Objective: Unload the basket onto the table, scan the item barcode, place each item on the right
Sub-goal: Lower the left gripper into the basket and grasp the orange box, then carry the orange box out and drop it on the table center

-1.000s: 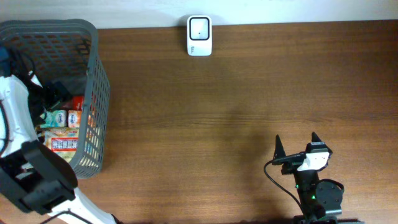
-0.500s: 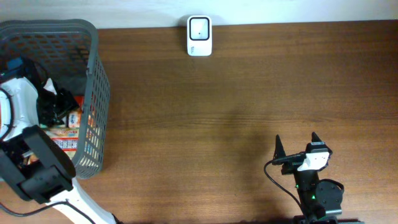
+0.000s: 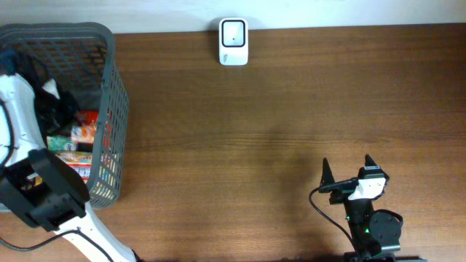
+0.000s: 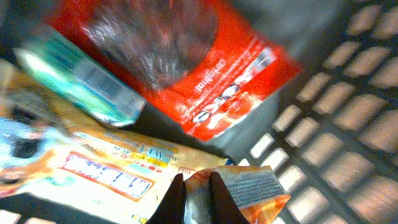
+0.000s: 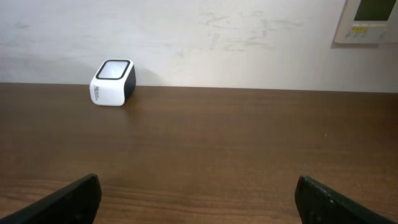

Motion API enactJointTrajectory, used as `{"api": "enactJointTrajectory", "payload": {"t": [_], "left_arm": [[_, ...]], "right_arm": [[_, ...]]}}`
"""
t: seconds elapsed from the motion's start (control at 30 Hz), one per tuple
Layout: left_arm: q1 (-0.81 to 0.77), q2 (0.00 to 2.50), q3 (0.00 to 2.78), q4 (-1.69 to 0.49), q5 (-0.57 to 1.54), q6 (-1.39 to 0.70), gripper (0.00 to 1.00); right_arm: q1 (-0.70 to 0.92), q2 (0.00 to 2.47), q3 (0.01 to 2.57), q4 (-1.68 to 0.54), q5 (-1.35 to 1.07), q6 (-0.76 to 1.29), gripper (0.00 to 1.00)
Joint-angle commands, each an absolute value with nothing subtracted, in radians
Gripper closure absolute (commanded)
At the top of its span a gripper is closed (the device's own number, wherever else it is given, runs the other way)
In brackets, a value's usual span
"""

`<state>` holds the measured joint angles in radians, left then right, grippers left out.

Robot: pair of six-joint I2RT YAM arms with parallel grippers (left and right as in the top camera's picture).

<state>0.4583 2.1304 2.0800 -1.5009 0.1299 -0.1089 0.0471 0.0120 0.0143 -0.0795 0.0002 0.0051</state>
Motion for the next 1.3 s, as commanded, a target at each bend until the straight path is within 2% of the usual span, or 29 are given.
{"api": "enactJointTrajectory", "payload": {"t": [0.0,0.13,0.17,0.33,0.43,0.53,0.63,0.77,0.87,1.2,1.23,1.27], "left_arm": [[0.459,2.126,2.326,-1.599,0.135,-0.118,1.00],[0.467,2.115,2.646,-1.688,0.149,-0.119,1.00],[0.466,2.090,2.705,-1.688,0.209,-0.121,1.00],[0.463,1.925,2.772,-1.688,0.511,-0.122,1.00],[0.392,1.855,2.772,-1.688,0.588,-0.117,1.00],[0.267,1.848,2.769,-1.687,0.585,-0.117,1.00],[0.073,1.869,2.732,-1.654,0.543,-0.047,1.00],[-0.207,1.966,2.662,-1.571,0.263,-0.048,1.00],[-0.311,2.069,2.629,-1.524,0.144,-0.049,1.00],[-0.538,2.531,2.612,-1.443,0.145,-0.056,1.00],[-0.555,2.554,2.612,-1.435,0.145,-0.056,0.99],[-0.569,2.568,2.612,-1.433,0.145,-0.056,0.93]], "right_arm": [[0.045,0.006,0.006,-0.082,0.005,0.016,0.02],[0.045,0.006,0.006,-0.082,0.005,0.016,0.02],[0.045,0.006,0.006,-0.082,0.005,0.016,0.02],[0.045,0.006,0.006,-0.082,0.005,0.016,0.02],[0.045,0.006,0.006,-0.082,0.005,0.016,0.01],[0.045,0.006,0.006,-0.082,0.005,0.016,0.02],[0.045,0.006,0.006,-0.082,0.005,0.016,0.02],[0.045,0.006,0.006,-0.082,0.005,0.016,0.02],[0.045,0.006,0.006,-0.082,0.005,0.016,0.02],[0.045,0.006,0.006,-0.082,0.005,0.016,0.02],[0.045,0.006,0.006,-0.082,0.005,0.016,0.02],[0.045,0.006,0.006,-0.082,0.005,0.016,0.02]]}}
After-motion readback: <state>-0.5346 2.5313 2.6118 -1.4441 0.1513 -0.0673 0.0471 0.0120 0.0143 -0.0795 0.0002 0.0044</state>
